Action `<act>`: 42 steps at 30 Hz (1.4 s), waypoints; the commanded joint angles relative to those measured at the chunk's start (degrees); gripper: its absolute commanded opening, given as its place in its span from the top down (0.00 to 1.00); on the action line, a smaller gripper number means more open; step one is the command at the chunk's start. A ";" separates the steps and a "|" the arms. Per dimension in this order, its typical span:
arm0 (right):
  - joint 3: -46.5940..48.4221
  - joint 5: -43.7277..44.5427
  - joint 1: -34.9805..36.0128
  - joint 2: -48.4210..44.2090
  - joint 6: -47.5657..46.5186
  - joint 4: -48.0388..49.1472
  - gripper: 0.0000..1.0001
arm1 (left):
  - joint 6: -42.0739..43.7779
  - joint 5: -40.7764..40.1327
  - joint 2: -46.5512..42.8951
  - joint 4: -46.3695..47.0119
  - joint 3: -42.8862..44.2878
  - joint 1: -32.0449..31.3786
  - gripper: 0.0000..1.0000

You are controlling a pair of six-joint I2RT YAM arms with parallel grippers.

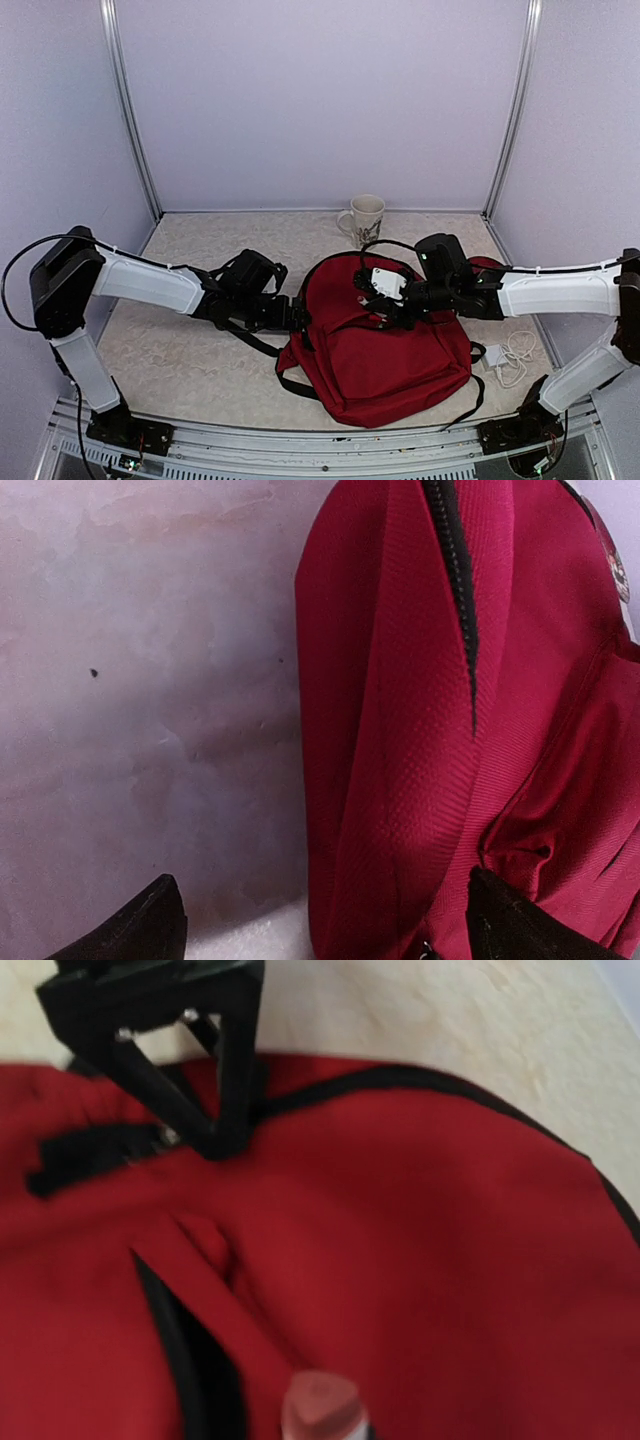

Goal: Pack the student bag
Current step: Place the pen in the lower front pocket of the bag.

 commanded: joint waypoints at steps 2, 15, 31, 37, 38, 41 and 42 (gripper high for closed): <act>0.66 11.59 0.18 2.75 -10.39 -3.34 1.00 | -0.14 4.21 3.66 7.04 0.79 0.70 0.16; 3.64 26.31 2.74 3.28 -16.21 -18.56 0.61 | 2.38 4.91 1.53 9.01 0.99 0.25 1.00; 3.58 14.42 5.36 -13.59 3.20 -10.36 0.48 | 4.40 -0.33 -5.56 6.59 -1.43 -3.62 1.00; 8.80 20.60 0.96 -10.27 31.06 -18.82 0.48 | -0.24 -0.72 -11.90 3.08 -8.91 -5.70 1.00; 8.90 20.11 0.37 -9.74 34.85 -20.54 0.49 | -1.39 -0.64 -13.44 2.79 -10.98 -6.16 1.00; 8.03 17.81 -0.50 -8.82 42.71 -23.58 0.52 | -4.88 -1.17 -18.12 1.50 -16.52 -8.83 1.00; 7.38 16.35 -0.58 -8.84 44.28 -23.72 0.53 | -5.62 -1.09 -19.33 1.42 -17.82 -10.37 0.95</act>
